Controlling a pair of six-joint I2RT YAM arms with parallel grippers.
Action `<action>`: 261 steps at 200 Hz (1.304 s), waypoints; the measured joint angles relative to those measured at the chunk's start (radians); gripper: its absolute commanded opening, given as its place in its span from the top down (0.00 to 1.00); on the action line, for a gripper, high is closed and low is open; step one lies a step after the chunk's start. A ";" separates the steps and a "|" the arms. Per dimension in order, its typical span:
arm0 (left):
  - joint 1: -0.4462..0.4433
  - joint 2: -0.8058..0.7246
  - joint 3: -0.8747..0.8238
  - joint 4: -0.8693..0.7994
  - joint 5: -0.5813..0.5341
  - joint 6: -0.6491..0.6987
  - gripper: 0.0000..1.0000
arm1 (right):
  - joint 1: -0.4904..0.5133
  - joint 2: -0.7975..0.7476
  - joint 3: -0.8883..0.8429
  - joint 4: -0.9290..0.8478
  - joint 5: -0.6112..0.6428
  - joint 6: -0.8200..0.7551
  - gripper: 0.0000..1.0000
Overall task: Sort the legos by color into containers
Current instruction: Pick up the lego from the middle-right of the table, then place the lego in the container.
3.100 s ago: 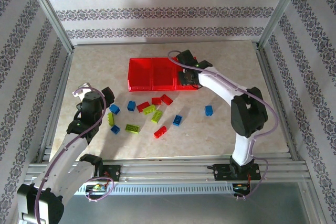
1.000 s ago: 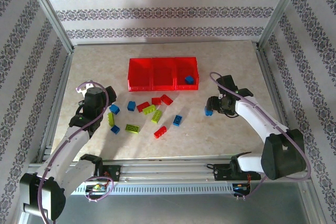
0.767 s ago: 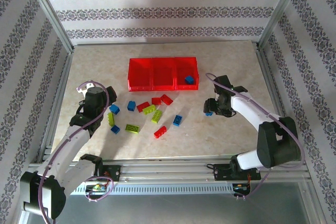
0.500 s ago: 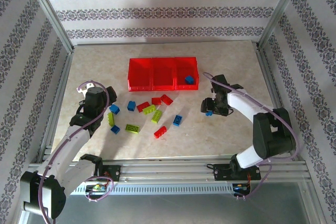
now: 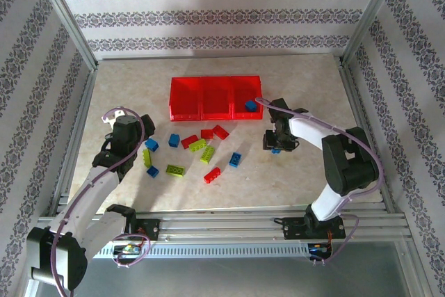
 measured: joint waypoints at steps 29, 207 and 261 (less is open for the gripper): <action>0.000 0.000 0.000 0.000 0.000 0.000 0.00 | 0.025 0.002 0.025 -0.003 0.016 -0.006 0.67; 0.007 0.013 0.000 0.000 0.037 -0.015 0.00 | 0.103 0.321 0.706 0.035 0.117 -0.109 0.76; 0.007 0.013 0.000 0.000 0.046 -0.019 0.00 | 0.103 0.445 0.824 0.023 0.137 -0.141 0.72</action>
